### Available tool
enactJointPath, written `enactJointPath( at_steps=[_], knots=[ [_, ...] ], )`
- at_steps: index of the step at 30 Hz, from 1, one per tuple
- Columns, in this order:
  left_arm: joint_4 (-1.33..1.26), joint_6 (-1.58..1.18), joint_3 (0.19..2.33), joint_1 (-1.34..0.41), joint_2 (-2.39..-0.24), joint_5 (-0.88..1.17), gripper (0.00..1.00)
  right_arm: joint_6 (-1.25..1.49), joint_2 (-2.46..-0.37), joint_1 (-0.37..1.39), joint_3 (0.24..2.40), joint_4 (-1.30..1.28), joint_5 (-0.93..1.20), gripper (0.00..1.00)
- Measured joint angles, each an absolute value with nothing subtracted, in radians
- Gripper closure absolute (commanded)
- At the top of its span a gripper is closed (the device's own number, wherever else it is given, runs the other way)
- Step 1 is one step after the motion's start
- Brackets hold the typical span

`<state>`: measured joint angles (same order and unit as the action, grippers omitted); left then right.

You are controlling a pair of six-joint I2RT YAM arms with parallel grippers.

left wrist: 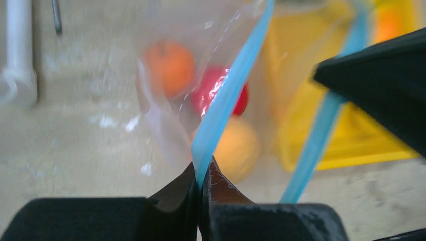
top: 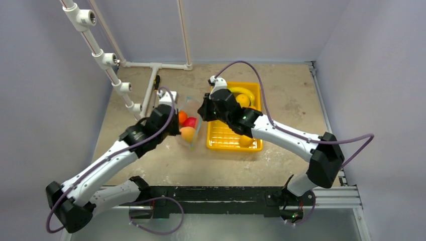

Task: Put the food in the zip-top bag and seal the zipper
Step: Adjust the zipper food storage bag at the center of the board.

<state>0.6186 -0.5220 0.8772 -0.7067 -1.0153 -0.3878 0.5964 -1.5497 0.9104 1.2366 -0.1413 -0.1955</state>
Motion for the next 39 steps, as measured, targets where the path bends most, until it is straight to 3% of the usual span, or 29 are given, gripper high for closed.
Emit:
enactJointPath(
  at_steps=[6,11,14,18,21,26,30,35,37,39],
  knots=[
    [0.535,-0.453,1.176,-0.706,-0.868,-0.429,1.0,0.579,-1.439,0.907,1.308,-0.091,-0.213,1.0],
    [0.384,-0.489,1.011,-0.625,-0.878,-0.368,1.0,0.587,-1.456,0.861,1.262,0.019,-0.154,1.0],
    [0.473,-0.505,0.877,-0.591,-0.987,-0.289,1.0,0.586,-1.541,0.847,1.217,-0.021,-0.144,1.0],
    [0.648,-0.457,1.047,-0.59,-1.011,-0.273,1.0,0.564,-1.55,0.848,1.241,-0.12,-0.161,1.0],
    [0.588,-0.424,1.262,-0.589,-0.999,-0.281,1.0,0.546,-1.504,0.849,1.328,-0.116,-0.173,1.0],
    [0.373,-0.459,1.037,-0.552,-0.947,-0.221,1.0,0.548,-1.439,0.845,1.313,-0.003,-0.149,1.0],
    [0.458,-0.479,0.885,-0.511,-1.103,-0.134,1.0,0.548,-1.538,0.846,1.293,-0.016,-0.141,1.0],
    [0.595,-0.43,1.086,-0.511,-1.044,-0.176,1.0,0.519,-1.553,0.849,1.325,-0.117,-0.167,1.0],
    [0.527,-0.42,1.164,-0.511,-1.012,-0.205,1.0,0.512,-1.529,0.849,1.364,-0.101,-0.168,1.0],
    [0.44,-0.426,1.109,-0.509,-0.977,-0.213,1.0,0.513,-1.502,0.849,1.364,-0.066,-0.164,1.0]
  ],
)
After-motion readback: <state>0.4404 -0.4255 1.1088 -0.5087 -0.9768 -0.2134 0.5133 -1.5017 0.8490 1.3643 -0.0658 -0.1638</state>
